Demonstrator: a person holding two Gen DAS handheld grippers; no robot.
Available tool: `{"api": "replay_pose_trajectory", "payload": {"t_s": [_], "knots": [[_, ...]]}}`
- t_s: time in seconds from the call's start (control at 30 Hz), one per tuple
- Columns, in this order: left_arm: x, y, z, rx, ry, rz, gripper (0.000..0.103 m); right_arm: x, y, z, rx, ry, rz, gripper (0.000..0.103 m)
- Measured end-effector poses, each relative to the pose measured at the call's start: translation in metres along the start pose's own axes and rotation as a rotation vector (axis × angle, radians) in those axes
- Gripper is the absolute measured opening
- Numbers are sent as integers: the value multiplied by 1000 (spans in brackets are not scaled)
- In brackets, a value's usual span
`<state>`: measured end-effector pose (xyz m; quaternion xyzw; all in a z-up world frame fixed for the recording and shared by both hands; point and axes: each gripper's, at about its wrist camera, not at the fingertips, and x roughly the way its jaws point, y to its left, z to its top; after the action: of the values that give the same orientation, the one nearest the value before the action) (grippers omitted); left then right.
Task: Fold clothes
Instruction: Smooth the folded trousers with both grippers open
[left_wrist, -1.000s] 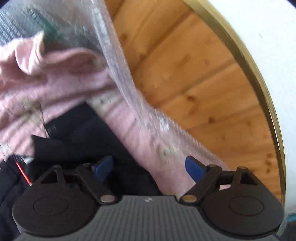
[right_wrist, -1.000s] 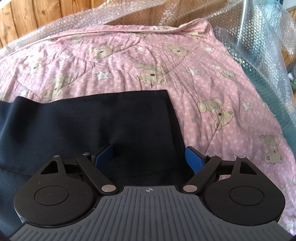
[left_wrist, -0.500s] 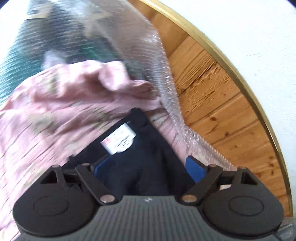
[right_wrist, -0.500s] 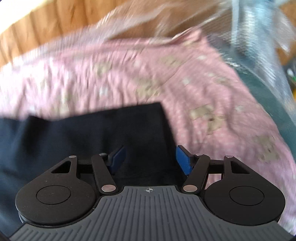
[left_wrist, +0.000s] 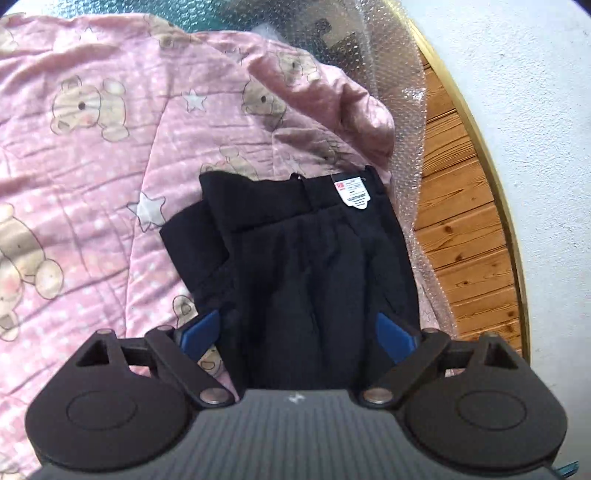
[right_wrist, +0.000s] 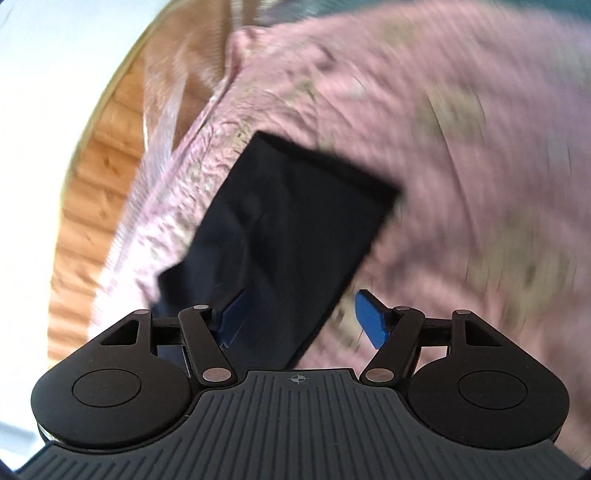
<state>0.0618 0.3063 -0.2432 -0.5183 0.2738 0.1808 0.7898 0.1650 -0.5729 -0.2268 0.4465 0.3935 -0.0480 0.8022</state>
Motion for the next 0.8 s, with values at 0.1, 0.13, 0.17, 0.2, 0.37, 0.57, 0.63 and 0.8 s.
{"api": "replay_pose_trajectory", "payload": {"t_s": [0.1, 0.13, 0.17, 0.2, 0.37, 0.57, 0.63, 0.8], "knots": [[5, 3, -6, -19, -41, -43, 92, -2, -9, -16, 61, -23, 31, 69], [7, 3, -8, -26, -55, -58, 92, -2, -12, -21, 82, -31, 41, 70], [8, 4, -10, -32, -69, -74, 92, -2, -15, -25, 95, -38, 47, 70], [10, 4, -11, -34, -74, -75, 92, 1, -18, -25, 99, -47, 45, 70], [20, -9, -12, 29, -67, -37, 93, 13, -21, -15, 90, -149, 59, 68], [18, -10, -17, 75, -69, -20, 92, 20, -27, 0, 130, -254, 58, 68], [13, -5, -21, 43, -80, -38, 92, 24, -28, 9, 134, -283, 54, 69], [6, 0, -27, -51, -97, -47, 92, 35, -14, 21, 94, -279, 40, 80]]}}
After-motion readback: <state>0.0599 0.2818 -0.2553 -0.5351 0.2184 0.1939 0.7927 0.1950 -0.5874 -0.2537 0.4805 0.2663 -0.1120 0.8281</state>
